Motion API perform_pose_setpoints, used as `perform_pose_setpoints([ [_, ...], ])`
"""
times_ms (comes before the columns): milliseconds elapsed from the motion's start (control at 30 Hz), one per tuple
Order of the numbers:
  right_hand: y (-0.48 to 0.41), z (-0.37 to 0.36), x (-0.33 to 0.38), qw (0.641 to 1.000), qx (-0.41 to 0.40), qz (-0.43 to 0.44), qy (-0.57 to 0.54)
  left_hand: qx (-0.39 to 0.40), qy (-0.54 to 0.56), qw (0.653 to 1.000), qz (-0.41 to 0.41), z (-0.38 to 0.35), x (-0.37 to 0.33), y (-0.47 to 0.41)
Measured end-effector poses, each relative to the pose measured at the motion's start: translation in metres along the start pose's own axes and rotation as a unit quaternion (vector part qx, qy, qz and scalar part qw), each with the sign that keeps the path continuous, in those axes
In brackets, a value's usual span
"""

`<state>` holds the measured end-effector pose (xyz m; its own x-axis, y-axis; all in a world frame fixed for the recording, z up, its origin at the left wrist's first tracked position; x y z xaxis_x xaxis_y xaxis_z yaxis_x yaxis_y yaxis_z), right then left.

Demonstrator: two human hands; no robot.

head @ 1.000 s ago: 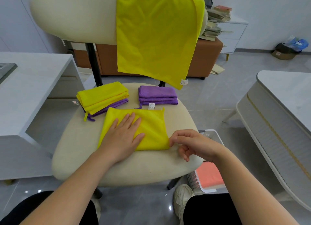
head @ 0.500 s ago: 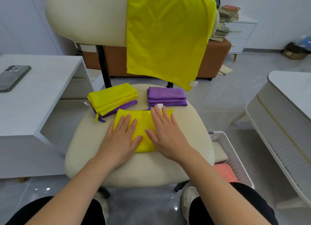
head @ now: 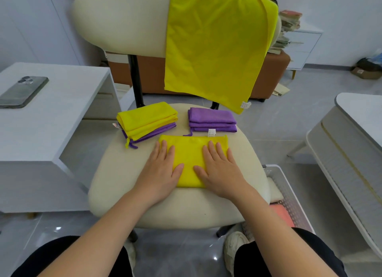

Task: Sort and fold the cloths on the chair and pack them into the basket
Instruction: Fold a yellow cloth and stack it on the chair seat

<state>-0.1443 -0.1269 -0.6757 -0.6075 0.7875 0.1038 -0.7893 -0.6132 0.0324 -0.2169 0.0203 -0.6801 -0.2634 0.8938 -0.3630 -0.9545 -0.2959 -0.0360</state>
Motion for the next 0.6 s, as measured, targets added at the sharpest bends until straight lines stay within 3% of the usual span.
perform_pose_setpoints([
  [67, 0.003, 0.006, -0.007, 1.000, 0.007, -0.014, 0.004, 0.002, 0.085, 0.996, 0.009, -0.002, -0.009, -0.001],
  [133, 0.002, 0.012, -0.010, 0.999, -0.003, -0.033, -0.025, -0.027, 0.230, 0.970, 0.074, 0.006, -0.012, -0.005],
  [233, -0.007, 0.022, -0.008, 0.993, -0.065, -0.056, -0.082, -0.092, 0.406, 0.887, 0.198, 0.021, 0.001, -0.010],
  [333, -0.019, 0.023, 0.001, 0.991, -0.105, -0.026, -0.081, -0.088, 0.531, 0.785, 0.305, 0.034, 0.021, -0.009],
  [367, -0.021, 0.019, 0.006, 0.992, -0.096, -0.009, -0.077, -0.068, 0.547, 0.768, 0.326, 0.037, 0.027, -0.007],
  [467, -0.025, 0.002, 0.017, 0.998, -0.036, 0.028, -0.045, 0.032, 0.496, 0.805, 0.324, 0.042, 0.038, 0.002],
  [600, -0.027, -0.006, 0.015, 0.999, -0.027, 0.025, -0.020, 0.137, 0.476, 0.822, 0.281, 0.038, 0.034, 0.015],
])
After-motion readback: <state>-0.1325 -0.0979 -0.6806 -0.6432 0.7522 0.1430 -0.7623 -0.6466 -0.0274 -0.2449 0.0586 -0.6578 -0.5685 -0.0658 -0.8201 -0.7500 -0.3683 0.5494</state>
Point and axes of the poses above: each hand's wrist, its own y-axis away from the middle knuckle, its own z-axis out of the back of the hand, x = y × z, the point moved 3 cm from there along -y, towards the middle knuckle, and after that the axes turned 11 degrees about -x, right-handed, at the moved point
